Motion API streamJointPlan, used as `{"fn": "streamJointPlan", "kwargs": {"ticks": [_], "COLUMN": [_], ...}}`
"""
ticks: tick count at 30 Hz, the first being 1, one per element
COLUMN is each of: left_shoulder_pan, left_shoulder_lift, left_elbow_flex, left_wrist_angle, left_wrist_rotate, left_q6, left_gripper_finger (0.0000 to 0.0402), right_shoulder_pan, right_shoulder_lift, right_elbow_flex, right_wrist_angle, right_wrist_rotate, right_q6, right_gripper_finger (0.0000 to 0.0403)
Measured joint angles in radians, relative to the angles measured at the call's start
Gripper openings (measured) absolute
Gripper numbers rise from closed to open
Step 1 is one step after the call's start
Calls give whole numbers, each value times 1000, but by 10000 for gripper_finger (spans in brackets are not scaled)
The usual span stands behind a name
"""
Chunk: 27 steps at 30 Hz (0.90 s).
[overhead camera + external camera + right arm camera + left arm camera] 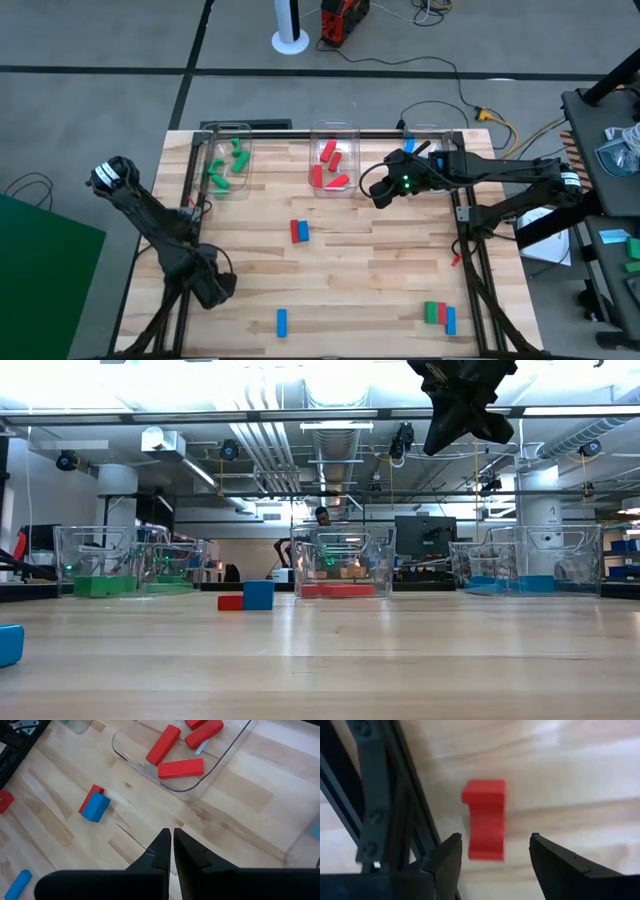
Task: Sort blocks
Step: Put the red wooden block into the middle transparent bin
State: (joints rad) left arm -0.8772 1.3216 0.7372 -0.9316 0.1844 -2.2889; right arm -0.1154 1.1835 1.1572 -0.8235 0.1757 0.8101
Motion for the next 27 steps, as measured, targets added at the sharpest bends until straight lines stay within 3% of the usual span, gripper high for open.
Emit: {"fn": "streamJointPlan", "kwargs": {"ticks": [10, 18, 27], "left_shoulder_pan": [-1, -1, -1], "left_shoulder_lift": [1, 2, 0], "left_elbow_flex": [-84, -174, -190], "left_wrist_angle": [42, 244, 252], "left_wrist_rotate": [0, -6, -12], "left_q6": [-20, -21, 0], "left_gripper_finger": [208, 208, 198], "right_shoulder_pan": [0, 0, 0], "right_shoulder_lift": [0, 0, 0], "right_elbow_flex": [0, 0, 0], "right_wrist_angle": [0, 0, 0], "right_wrist_rotate": [0, 0, 0], "right_q6": [1, 1, 2], "right_gripper_finger": [12, 12, 12]}}
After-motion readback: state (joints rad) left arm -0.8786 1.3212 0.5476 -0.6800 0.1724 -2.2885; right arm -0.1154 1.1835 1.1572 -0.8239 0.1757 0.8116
